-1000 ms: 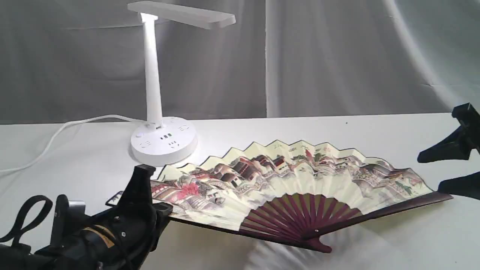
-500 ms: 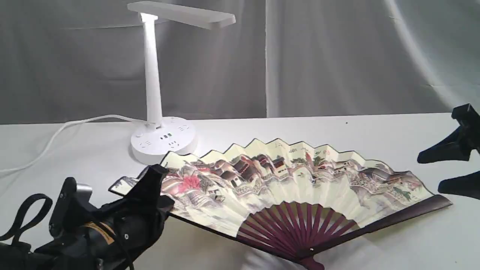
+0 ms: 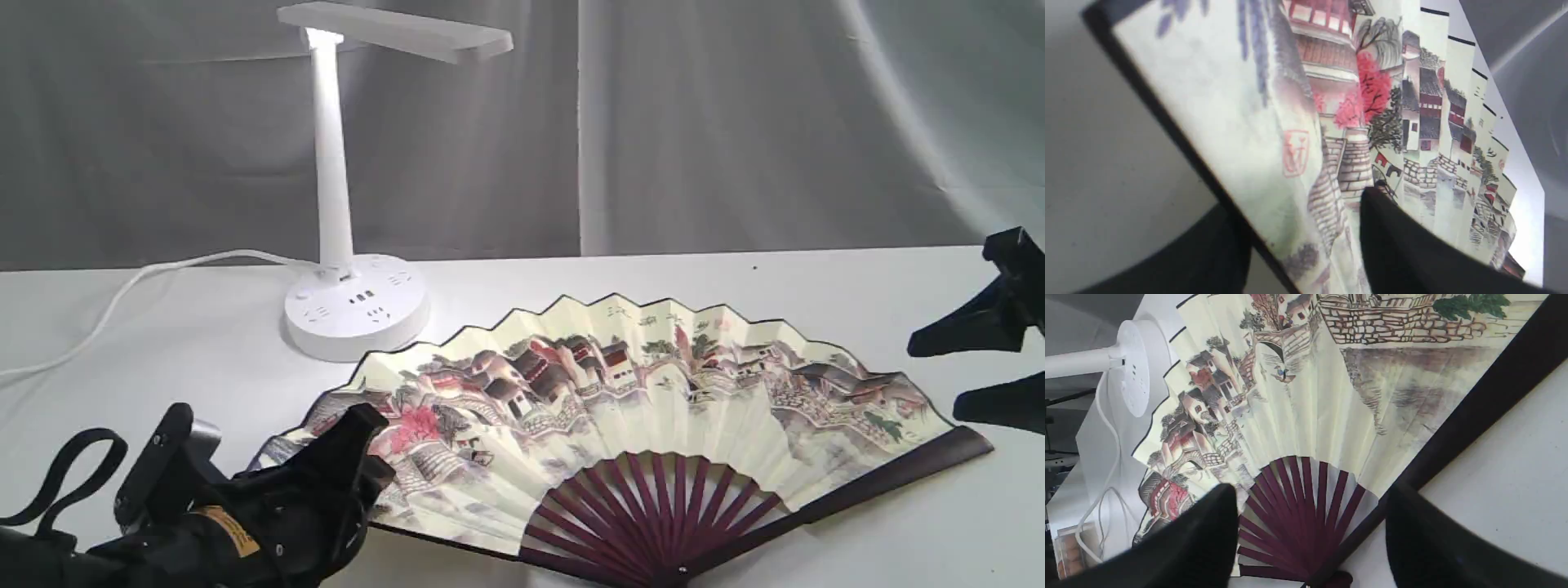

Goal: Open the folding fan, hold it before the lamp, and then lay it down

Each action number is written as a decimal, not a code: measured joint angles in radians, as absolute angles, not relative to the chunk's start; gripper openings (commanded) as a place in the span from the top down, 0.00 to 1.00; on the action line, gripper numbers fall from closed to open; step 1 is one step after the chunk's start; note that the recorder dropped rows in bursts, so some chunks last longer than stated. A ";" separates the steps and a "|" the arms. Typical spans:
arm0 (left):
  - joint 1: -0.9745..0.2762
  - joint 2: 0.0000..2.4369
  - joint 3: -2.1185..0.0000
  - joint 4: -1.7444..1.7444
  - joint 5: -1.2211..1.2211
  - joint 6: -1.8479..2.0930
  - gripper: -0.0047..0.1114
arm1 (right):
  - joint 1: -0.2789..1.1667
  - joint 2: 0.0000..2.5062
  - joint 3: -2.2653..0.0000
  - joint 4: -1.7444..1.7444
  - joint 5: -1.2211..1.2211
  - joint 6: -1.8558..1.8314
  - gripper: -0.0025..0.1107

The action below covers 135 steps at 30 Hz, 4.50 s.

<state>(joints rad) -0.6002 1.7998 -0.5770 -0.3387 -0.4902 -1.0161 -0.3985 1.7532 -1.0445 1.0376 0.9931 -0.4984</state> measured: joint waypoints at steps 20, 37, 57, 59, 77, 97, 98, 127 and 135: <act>-0.383 1.666 -0.577 -0.249 -0.260 -0.827 0.39 | -0.304 1.753 -1.045 1.038 0.986 -0.643 0.50; -0.188 1.463 -0.592 -0.177 0.115 -0.377 0.96 | -0.074 1.753 -1.045 0.778 0.890 -0.594 0.72; -0.152 1.440 -0.927 0.032 0.725 -0.235 0.96 | -0.070 1.530 -1.045 0.199 0.816 -0.206 0.98; -0.152 1.440 -0.938 0.041 0.750 -0.205 0.96 | -0.070 1.500 -1.045 0.182 0.816 -0.206 0.98; -0.004 1.439 -0.944 0.000 0.817 -0.104 0.96 | -0.070 1.266 -1.045 0.123 0.886 -0.206 0.98; 0.000 1.145 -0.944 -0.011 0.816 -0.098 0.96 | -0.070 1.104 -1.045 0.091 0.918 -0.206 0.98; 0.000 1.125 -0.944 -0.011 0.816 -0.098 0.96 | -0.070 1.079 -1.045 0.086 0.918 -0.206 0.98; 0.000 0.475 -0.944 -0.011 0.860 -0.093 0.96 | -0.070 0.353 -1.045 0.054 1.066 -0.200 0.98; 0.000 0.265 -0.937 -0.011 0.906 -0.093 0.96 | -0.070 0.122 -1.045 0.054 1.131 -0.197 0.98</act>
